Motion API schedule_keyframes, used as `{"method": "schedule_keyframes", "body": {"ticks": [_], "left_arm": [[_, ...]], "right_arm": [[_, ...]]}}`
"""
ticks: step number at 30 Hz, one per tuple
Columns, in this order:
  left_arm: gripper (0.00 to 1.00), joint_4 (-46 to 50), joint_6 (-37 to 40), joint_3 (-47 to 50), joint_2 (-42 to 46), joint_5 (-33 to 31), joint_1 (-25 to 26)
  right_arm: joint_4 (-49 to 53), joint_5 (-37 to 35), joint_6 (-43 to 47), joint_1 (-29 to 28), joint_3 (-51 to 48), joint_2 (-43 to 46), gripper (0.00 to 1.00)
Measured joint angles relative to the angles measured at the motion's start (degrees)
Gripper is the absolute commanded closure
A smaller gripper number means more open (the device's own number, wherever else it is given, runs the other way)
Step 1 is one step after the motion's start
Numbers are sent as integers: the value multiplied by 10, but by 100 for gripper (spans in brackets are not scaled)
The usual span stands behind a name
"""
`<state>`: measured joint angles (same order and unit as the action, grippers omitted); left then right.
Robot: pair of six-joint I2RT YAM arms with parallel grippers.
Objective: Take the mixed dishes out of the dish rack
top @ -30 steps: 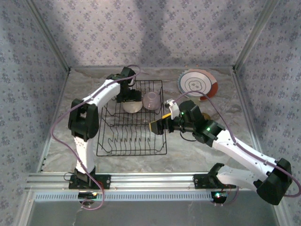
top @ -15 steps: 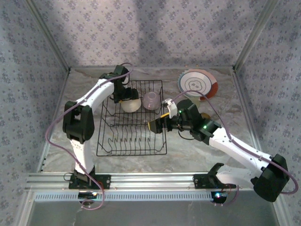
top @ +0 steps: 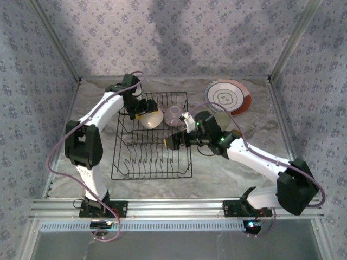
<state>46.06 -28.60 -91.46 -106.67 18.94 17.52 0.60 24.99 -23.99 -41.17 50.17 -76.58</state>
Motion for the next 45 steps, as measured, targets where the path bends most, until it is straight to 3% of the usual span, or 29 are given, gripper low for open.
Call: {"method": "schedule_keyframes", "body": {"ticks": [25,36,45], "left_arm": [[77,-45,-47,77,101,138,-38],[77,-78,-72,110,106,177,-40],[77,-119,-93,119,106,209,-48]], "right_arm": [[-262,122,-97,43,87,-226,3],[-435,170,-205,57,94,-281,18],[-504,181,-263,60,90,-294,30]]}}
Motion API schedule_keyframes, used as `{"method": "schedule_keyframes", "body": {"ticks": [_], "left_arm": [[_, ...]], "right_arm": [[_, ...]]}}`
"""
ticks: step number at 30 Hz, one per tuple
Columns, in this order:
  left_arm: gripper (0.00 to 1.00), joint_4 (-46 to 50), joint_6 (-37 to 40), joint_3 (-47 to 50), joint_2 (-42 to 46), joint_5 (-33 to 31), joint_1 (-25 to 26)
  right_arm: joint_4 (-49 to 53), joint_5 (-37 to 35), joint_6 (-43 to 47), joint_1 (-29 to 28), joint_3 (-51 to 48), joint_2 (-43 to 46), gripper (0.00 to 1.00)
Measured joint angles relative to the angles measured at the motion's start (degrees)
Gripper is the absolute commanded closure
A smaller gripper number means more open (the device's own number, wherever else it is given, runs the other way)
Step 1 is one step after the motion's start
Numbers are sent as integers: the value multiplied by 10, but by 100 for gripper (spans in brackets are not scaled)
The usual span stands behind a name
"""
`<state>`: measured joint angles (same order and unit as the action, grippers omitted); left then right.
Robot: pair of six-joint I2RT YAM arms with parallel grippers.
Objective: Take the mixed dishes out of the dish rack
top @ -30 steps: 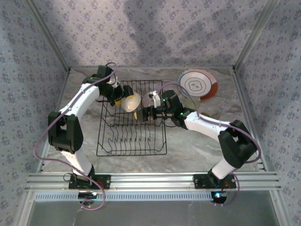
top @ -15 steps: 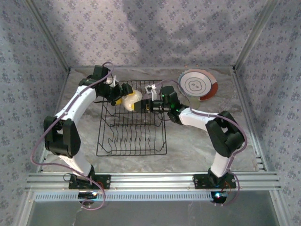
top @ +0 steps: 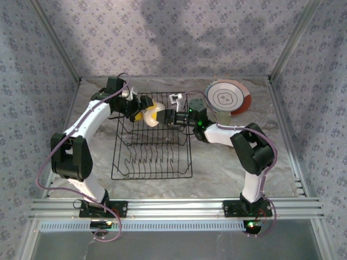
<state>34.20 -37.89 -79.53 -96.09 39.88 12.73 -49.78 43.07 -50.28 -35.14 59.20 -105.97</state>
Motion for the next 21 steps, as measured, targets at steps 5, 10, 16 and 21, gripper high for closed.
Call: {"method": "schedule_keyframes", "body": {"ticks": [5,10,16,21], "left_arm": [[77,-19,-13,7,0,15,-3],[77,-47,-28,20,0,34,-9],[77,-76,-49,35,0,54,-15],[76,-103,-68,46,0,70,-18]], "right_arm": [[-26,4,-24,5,-3,-4,35],[-57,10,-48,7,-3,-13,42],[-82,16,-72,7,-5,-21,50],[-91,19,-79,7,-5,-22,56]]}}
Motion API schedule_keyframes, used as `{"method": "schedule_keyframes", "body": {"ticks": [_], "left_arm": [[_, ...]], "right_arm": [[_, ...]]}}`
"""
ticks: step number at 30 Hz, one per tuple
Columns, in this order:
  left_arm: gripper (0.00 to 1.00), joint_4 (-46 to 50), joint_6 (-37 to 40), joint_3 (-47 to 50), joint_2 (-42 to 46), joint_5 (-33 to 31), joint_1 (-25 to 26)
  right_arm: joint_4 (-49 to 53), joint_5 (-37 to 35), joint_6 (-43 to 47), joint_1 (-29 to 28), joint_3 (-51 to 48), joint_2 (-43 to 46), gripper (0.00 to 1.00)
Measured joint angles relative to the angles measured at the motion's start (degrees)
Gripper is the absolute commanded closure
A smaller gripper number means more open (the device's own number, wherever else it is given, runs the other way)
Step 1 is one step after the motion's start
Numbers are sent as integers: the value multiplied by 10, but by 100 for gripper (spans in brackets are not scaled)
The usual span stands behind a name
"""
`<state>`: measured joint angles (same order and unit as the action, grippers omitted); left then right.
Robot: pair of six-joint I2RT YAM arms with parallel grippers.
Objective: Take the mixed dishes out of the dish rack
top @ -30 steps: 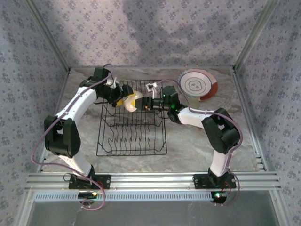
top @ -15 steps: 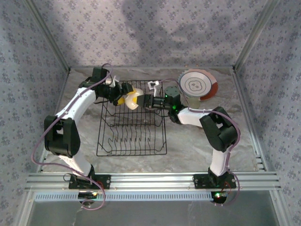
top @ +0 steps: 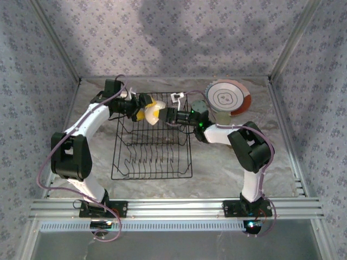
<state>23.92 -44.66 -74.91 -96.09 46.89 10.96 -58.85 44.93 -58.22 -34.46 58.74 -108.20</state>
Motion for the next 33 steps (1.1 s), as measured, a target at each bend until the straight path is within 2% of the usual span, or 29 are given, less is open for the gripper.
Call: {"method": "schedule_keyframes", "body": {"ticks": [16,22,23,28,32,33], "left_arm": [[76,-62,-35,34,0,17,-1],[73,-76,-46,45,0,21,-5],[71,-79,-47,45,1,23,-5],[45,-96,-54,52,8,23,-5],[28,-101,-56,57,24,16,-5],[21,-101,-55,57,28,14,-5]], "right_arm": [[-27,4,-19,1,0,-24,82],[-35,8,-32,1,5,-33,97],[-37,8,-33,1,5,-34,100],[-43,10,-39,1,7,-33,100],[-58,12,-45,2,8,-33,100],[-62,14,-46,2,9,-33,100]]}}
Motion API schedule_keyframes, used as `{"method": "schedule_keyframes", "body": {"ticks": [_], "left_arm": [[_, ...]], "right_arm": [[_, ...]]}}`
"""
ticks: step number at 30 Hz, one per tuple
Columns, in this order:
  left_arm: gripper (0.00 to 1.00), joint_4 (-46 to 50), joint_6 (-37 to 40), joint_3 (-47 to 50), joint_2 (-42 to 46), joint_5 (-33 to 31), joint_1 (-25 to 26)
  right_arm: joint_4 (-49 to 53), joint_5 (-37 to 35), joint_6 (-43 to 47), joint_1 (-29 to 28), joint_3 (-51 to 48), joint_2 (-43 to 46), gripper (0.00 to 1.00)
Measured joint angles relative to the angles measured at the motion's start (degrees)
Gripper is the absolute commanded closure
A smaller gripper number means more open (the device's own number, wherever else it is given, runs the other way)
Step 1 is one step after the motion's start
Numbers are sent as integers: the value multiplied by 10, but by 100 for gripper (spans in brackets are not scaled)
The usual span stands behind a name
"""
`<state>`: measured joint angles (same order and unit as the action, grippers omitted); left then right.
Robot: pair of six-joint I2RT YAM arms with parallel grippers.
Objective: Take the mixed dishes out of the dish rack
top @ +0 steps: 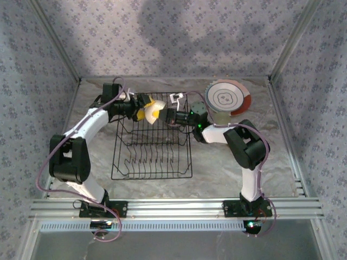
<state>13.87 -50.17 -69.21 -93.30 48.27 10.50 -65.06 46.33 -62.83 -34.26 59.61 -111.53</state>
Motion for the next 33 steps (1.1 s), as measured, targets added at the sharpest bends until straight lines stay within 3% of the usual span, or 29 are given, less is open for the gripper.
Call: {"method": "schedule_keyframes", "body": {"ticks": [2,9,17,23,33], "left_arm": [[1,0,3,0,9,-5,0],[1,-2,26,2,60,-12,0],[1,31,70,2,124,-50,0],[1,74,123,10,185,-72,0],[1,151,217,81,280,-90,0]], "right_arm": [[-5,3,-2,1,4,0,100],[11,11,-37,15,15,3,100],[115,10,-24,30,18,45,100],[339,-13,80,30,63,127,100],[838,-169,345,28,257,232,100]]}}
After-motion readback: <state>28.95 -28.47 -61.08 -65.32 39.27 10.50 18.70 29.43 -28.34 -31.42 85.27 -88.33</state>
